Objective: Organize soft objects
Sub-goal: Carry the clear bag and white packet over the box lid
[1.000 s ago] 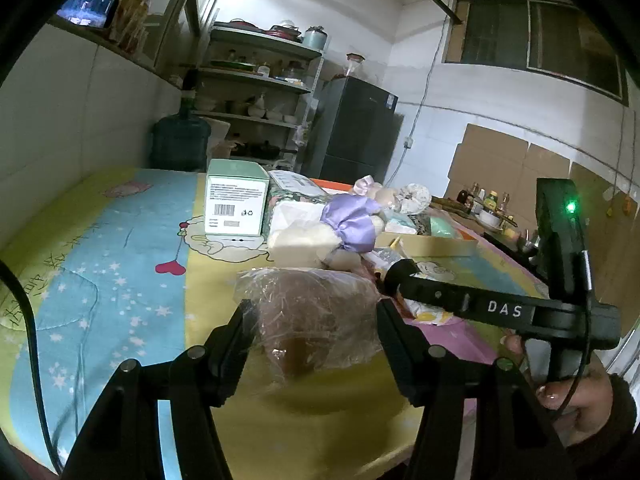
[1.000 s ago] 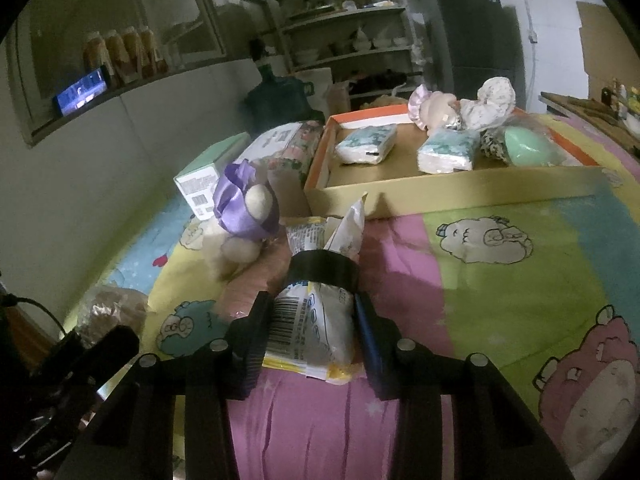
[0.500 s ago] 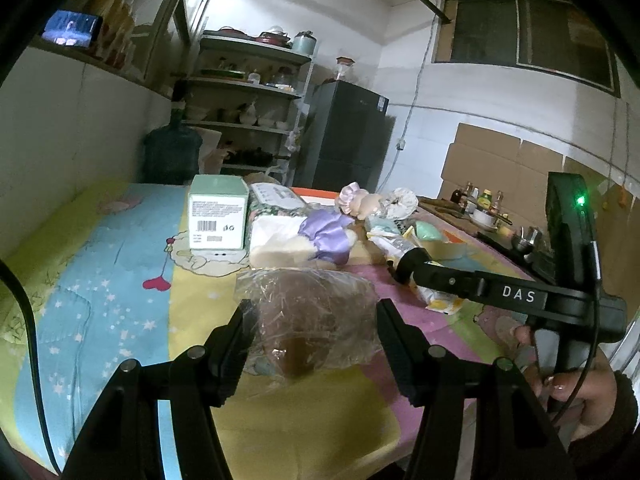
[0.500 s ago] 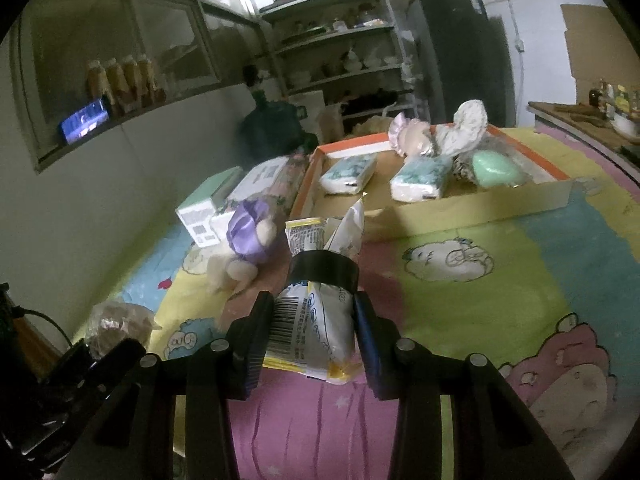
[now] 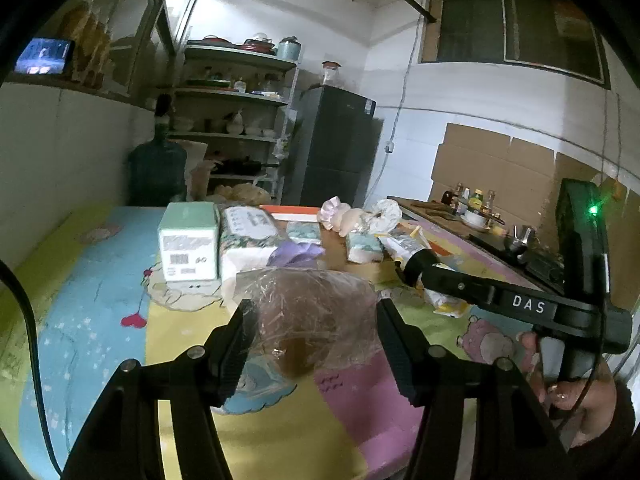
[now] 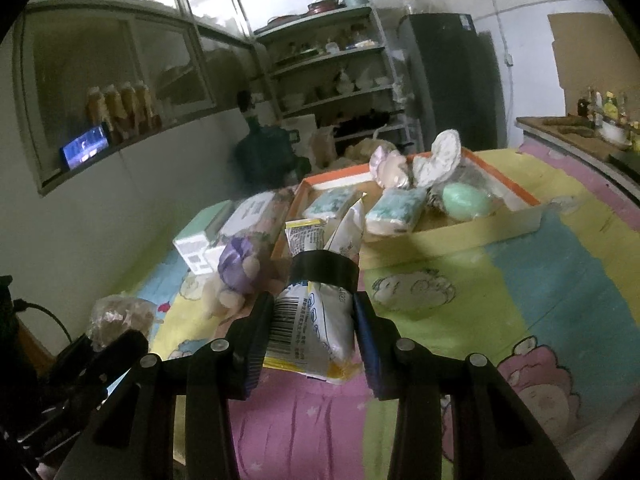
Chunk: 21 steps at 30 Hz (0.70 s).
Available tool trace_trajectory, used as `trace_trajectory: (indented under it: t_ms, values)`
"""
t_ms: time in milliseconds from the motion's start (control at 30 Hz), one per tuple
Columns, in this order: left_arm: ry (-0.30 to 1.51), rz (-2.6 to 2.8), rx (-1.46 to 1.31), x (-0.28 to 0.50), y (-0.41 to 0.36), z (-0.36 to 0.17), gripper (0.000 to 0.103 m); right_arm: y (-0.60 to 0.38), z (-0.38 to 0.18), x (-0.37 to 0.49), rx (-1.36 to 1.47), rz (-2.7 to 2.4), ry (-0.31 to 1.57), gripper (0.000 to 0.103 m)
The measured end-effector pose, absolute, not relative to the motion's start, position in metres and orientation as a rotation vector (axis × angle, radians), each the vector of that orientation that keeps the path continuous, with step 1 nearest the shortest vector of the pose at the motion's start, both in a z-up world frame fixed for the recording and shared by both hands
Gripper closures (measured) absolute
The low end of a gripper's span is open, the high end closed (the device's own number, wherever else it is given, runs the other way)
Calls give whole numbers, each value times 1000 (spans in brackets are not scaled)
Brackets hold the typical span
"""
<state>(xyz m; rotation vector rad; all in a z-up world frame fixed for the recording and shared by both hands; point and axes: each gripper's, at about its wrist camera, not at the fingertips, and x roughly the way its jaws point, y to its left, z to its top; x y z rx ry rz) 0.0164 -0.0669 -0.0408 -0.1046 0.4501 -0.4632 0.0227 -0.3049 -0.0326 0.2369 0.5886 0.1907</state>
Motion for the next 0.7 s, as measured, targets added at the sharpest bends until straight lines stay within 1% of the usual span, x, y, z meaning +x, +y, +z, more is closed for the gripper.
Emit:
trace_trajectory:
  t_ms: [700]
  values:
    - [456, -491, -31, 48, -123, -14, 42, -356, 5, 28, 210, 118, 476, 62]
